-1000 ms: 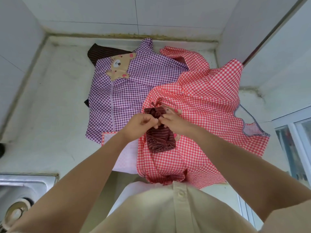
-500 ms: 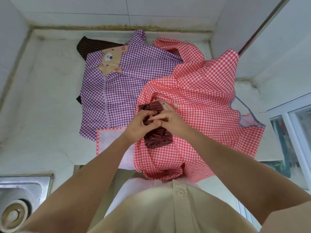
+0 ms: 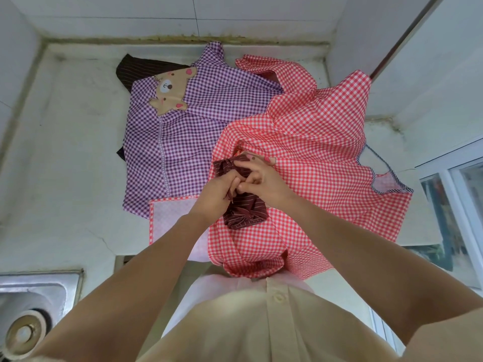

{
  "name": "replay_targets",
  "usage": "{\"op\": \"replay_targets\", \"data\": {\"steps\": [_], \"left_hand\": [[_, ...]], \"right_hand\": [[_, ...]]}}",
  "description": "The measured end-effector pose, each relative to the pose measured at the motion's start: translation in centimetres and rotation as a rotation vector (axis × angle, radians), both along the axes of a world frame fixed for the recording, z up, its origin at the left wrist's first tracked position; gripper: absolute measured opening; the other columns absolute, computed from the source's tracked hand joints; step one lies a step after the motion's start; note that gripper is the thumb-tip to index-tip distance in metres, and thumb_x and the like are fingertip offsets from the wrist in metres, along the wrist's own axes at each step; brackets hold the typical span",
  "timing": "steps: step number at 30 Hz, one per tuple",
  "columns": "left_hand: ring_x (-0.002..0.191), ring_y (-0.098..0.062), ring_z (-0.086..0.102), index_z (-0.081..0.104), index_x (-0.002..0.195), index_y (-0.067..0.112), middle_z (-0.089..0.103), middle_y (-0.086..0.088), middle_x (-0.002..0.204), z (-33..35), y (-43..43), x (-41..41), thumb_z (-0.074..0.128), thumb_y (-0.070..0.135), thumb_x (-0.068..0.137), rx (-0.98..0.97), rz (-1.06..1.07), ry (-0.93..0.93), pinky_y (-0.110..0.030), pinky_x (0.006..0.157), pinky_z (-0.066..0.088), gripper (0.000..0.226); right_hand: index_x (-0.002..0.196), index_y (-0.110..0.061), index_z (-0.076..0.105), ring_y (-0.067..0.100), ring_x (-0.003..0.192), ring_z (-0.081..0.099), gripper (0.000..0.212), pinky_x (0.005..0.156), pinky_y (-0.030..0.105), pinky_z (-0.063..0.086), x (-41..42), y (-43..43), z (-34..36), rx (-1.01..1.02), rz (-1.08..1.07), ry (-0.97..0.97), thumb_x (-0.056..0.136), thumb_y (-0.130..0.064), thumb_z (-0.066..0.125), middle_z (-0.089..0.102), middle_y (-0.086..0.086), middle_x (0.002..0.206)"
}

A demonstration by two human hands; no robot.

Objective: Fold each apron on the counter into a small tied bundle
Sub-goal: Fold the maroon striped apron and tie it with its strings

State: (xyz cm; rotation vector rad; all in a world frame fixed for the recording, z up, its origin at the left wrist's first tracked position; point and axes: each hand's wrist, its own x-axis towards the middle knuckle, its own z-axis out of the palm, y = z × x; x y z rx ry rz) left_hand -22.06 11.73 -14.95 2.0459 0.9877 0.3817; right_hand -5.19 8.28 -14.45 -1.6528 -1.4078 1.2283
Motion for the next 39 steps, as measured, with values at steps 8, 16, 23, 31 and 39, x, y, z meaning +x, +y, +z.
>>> {"op": "replay_targets", "data": {"steps": [8, 16, 23, 31, 39], "left_hand": [[0.057, -0.003, 0.057, 0.039, 0.101, 0.015, 0.056, 0.008, 0.068, 1.4, 0.1, 0.9, 0.039, 0.003, 0.101, -0.032, 0.122, 0.084, -0.014, 0.05, 0.043, 0.012], [0.07, -0.01, 0.066, 0.034, 0.124, 0.013, 0.068, 0.002, 0.076, 1.1, 0.1, 0.3, 0.062, 0.031, 0.094, -0.202, 0.231, -0.055, -0.022, 0.063, 0.053, 0.045], [0.075, -0.017, 0.059, 0.067, 0.112, 0.012, 0.06, -0.002, 0.091, 0.6, 0.1, -0.5, 0.063, 0.005, 0.086, 0.233, 0.037, 0.132, -0.03, 0.065, 0.05, 0.028], [0.081, -0.015, 0.056, 0.07, 0.092, 0.009, 0.049, 0.006, 0.091, 0.2, 0.6, 0.0, 0.067, 0.005, 0.085, 0.179, 0.096, 0.168, -0.02, 0.067, 0.043, 0.009], [0.075, -0.008, 0.067, 0.071, 0.087, 0.017, 0.073, 0.007, 0.082, 0.7, 0.3, 0.0, 0.072, 0.025, 0.086, 0.036, 0.199, -0.021, -0.033, 0.07, 0.056, 0.008]], "right_hand": [[0.086, -0.009, 0.074, 0.01, 0.081, 0.07, 0.01, 0.081, 0.014, 0.052, -0.3, -0.1, -0.4, 0.078, 0.006, -0.166, 0.08, -0.016, 0.079, 0.046, -0.001, 0.142], [0.083, -0.007, 0.07, 0.004, 0.071, 0.065, 0.014, 0.077, 0.024, 0.053, 0.1, 0.0, -0.6, -0.047, -0.095, -0.011, 0.09, -0.018, 0.068, 0.068, -0.004, 0.095], [0.085, -0.012, 0.071, 0.007, 0.074, 0.067, 0.01, 0.081, 0.023, 0.054, 1.1, 0.6, 0.0, -0.268, -0.032, 0.154, 0.089, -0.021, 0.07, 0.073, 0.002, 0.077], [0.09, -0.011, 0.07, 0.006, 0.077, 0.067, 0.013, 0.077, 0.017, 0.052, 1.1, 0.1, 0.2, -0.237, -0.021, 0.155, 0.091, -0.023, 0.067, 0.073, 0.005, 0.086], [0.095, -0.006, 0.072, 0.006, 0.077, 0.067, 0.01, 0.076, 0.017, 0.053, 1.2, 0.1, 0.3, -0.282, -0.044, 0.217, 0.092, -0.014, 0.065, 0.074, 0.005, 0.087]]}}
